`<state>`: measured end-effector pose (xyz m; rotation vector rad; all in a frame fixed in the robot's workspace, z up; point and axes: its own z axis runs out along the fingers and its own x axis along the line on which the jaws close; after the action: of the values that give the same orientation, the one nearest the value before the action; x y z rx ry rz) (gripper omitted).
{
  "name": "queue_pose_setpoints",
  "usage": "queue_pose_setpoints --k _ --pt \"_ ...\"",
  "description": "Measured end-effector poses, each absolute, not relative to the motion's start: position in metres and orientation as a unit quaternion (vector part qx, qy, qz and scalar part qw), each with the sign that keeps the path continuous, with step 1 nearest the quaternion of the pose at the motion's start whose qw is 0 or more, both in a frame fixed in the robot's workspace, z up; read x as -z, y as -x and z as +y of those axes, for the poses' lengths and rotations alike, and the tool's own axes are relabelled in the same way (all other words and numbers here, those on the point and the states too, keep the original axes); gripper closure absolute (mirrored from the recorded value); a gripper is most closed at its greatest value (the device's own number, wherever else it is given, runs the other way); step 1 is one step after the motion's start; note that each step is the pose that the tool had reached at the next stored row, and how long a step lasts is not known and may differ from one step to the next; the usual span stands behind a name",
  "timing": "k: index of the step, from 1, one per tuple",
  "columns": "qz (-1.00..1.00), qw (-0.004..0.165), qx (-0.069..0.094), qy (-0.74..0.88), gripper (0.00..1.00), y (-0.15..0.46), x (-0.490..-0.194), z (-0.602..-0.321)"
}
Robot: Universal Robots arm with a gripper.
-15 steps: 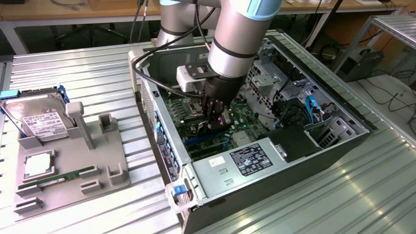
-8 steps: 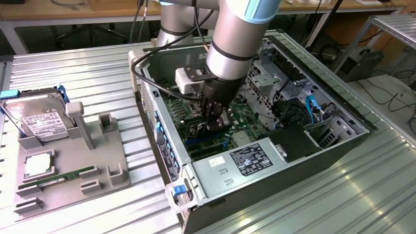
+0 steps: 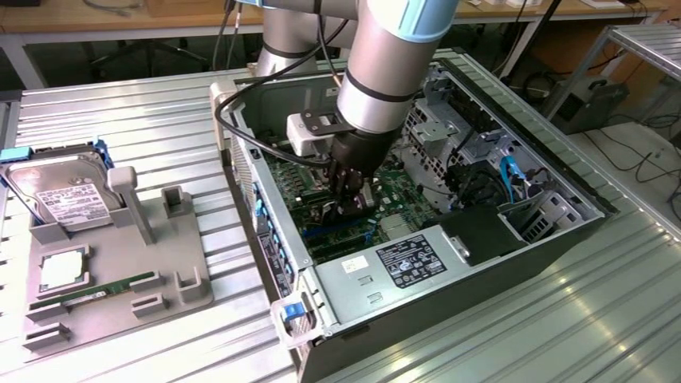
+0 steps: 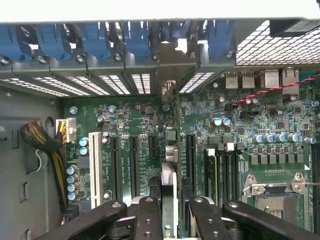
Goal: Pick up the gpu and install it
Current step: 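Insert the gpu into the slot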
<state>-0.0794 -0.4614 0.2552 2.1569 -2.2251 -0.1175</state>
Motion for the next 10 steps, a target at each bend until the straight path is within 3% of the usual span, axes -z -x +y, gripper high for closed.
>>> queue_pose_setpoints --k 10 --pt "-0.717 0.020 0.038 -0.695 0.74 0.0795 -0.2574 -0.4581"
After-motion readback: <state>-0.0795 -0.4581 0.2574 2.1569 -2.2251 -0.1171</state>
